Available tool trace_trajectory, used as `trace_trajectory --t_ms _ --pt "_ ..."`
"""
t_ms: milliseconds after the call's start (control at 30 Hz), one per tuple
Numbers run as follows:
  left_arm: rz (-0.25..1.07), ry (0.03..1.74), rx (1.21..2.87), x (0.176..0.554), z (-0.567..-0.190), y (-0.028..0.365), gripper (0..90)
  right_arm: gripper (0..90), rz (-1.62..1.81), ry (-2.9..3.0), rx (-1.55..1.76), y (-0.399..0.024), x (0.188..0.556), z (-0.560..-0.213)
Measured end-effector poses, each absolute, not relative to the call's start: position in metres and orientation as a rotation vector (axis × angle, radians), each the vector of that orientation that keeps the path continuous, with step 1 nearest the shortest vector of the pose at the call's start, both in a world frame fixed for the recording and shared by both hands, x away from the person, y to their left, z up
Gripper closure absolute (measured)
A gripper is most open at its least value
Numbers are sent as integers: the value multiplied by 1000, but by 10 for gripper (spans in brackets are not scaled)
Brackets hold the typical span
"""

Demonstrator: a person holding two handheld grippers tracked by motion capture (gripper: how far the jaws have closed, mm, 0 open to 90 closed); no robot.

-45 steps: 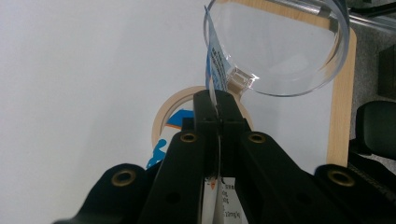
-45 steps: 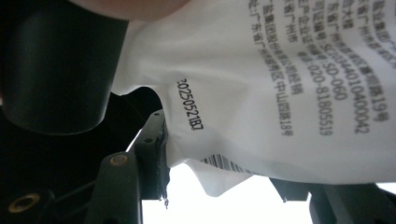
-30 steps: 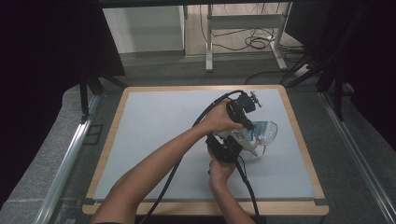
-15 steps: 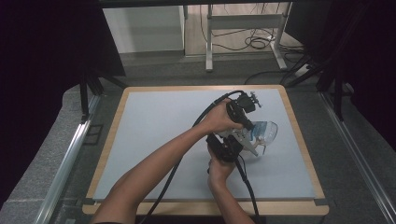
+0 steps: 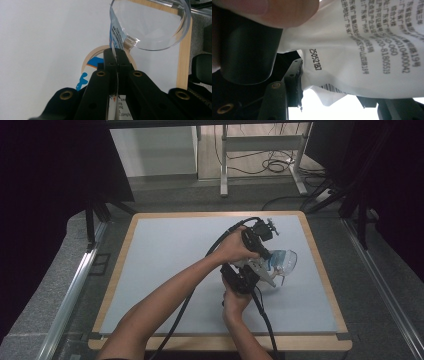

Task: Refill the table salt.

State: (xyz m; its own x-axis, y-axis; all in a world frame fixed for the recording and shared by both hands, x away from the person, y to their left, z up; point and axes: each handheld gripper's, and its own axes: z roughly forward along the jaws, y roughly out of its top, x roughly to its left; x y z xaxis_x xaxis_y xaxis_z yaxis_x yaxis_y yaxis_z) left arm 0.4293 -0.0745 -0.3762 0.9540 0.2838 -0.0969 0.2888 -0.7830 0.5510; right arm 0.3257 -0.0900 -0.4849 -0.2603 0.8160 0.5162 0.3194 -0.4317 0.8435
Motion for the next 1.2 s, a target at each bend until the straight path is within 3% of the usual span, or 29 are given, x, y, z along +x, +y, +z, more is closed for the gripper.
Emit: trace_trajectory --t_ms 1200 --pt "15 394 2536 426 -377 -76 900 476 1741 1370 1609 -88 325 -484"
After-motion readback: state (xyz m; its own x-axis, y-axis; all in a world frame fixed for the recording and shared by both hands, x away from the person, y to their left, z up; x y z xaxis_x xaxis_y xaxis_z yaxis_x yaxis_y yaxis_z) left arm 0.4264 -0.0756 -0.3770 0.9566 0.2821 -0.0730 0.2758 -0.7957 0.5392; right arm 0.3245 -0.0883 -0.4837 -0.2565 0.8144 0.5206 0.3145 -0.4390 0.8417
